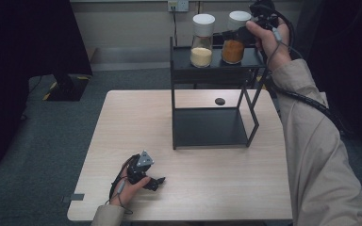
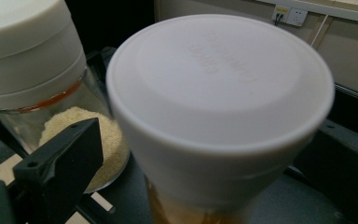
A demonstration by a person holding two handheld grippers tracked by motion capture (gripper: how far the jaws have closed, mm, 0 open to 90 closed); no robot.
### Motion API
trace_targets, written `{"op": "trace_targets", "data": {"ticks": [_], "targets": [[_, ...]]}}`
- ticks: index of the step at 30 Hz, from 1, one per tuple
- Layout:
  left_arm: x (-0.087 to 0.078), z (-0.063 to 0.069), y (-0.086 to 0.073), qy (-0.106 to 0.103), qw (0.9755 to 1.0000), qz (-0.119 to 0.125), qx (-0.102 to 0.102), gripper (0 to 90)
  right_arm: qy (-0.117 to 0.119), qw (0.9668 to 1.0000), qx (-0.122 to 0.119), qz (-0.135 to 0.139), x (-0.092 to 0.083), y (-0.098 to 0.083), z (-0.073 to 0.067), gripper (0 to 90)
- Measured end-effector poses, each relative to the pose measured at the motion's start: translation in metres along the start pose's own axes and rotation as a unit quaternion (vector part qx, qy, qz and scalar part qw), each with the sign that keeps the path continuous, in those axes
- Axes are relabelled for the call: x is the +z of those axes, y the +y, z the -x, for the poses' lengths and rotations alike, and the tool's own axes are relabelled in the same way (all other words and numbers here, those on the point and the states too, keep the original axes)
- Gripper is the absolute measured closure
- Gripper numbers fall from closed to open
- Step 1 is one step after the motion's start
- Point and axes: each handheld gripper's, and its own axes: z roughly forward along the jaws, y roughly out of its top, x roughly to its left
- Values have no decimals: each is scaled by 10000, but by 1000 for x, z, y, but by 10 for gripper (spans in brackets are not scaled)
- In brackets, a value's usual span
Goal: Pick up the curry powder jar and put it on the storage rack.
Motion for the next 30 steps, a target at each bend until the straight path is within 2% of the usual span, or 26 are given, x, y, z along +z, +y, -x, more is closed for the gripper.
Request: {"op": "trace_targets", "data": {"ticks": [3, 16, 30], "targets": [[0, 0, 0, 0, 10000, -1, 1, 1, 84, 9999, 52, 76, -4, -6, 0, 8], [0, 0, 0, 0, 10000, -1, 1, 1, -66, 9996, 123, 251, -17, -25, -22, 0], [0, 0, 0, 1, 10000, -1, 1, 1, -17, 9990, 217, 394, -28, -47, -29, 1]]}}
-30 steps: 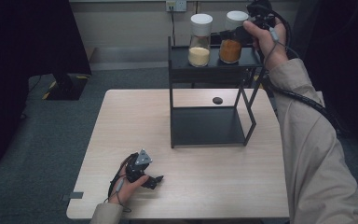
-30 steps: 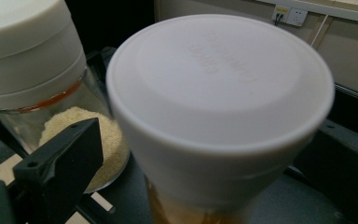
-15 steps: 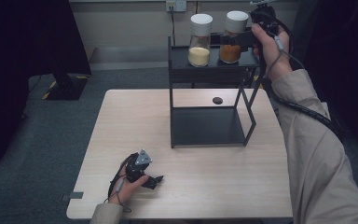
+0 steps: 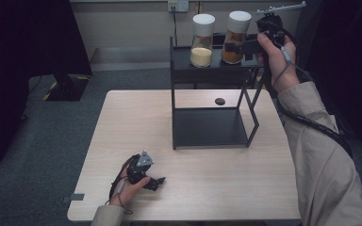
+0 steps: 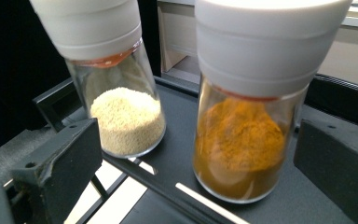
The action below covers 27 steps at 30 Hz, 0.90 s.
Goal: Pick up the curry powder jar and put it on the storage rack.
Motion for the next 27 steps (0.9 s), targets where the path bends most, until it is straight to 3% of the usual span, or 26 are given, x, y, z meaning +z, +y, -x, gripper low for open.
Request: {"op": "trace_targets", "data": {"ticks": [27], "targets": [[0, 0, 0, 0, 10000, -1, 1, 1, 64, 9999, 96, 0, -1, -48, -6, 1]]}}
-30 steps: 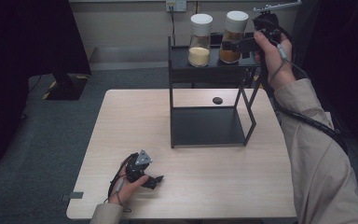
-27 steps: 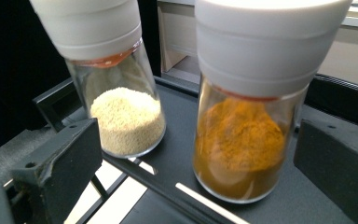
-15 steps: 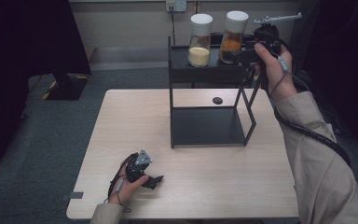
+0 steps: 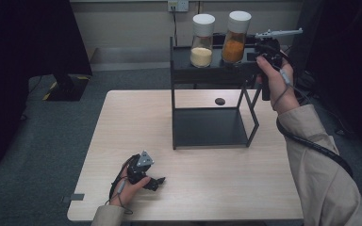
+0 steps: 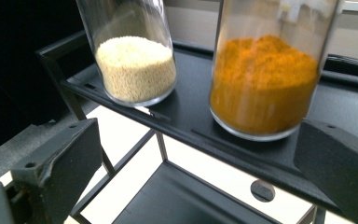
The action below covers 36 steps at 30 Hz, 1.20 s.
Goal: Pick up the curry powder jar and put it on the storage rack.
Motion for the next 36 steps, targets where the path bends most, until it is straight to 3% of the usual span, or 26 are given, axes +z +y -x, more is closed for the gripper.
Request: {"op": "trace_targets", "data": {"ticks": [12, 25, 36], "targets": [[0, 0, 0, -1, 10000, 2, -3, 1, 68, 9999, 116, -69, 3, -23, 2, 2], [0, 0, 0, -1, 10000, 2, -2, 1, 104, 9997, -106, -176, 13, -42, -10, 3], [0, 0, 0, -1, 10000, 0, -2, 1, 200, 9996, -81, -187, 17, -57, -12, 4]]}}
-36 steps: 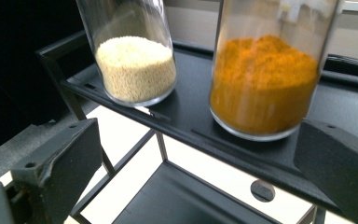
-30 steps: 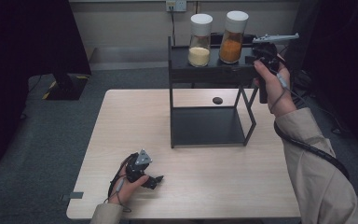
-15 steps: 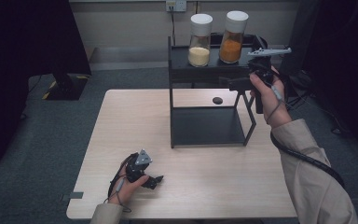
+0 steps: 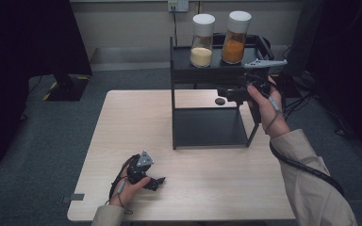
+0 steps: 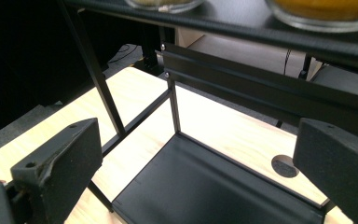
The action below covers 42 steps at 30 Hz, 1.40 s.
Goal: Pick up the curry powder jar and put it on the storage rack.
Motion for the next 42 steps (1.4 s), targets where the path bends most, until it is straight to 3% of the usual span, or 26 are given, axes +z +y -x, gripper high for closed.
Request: {"op": "trace_targets", "data": {"ticks": [42], "targets": [[0, 0, 0, 2, 10000, 2, 1, 1, 286, 9994, 80, -173, 15, -64, -1, 7]]}}
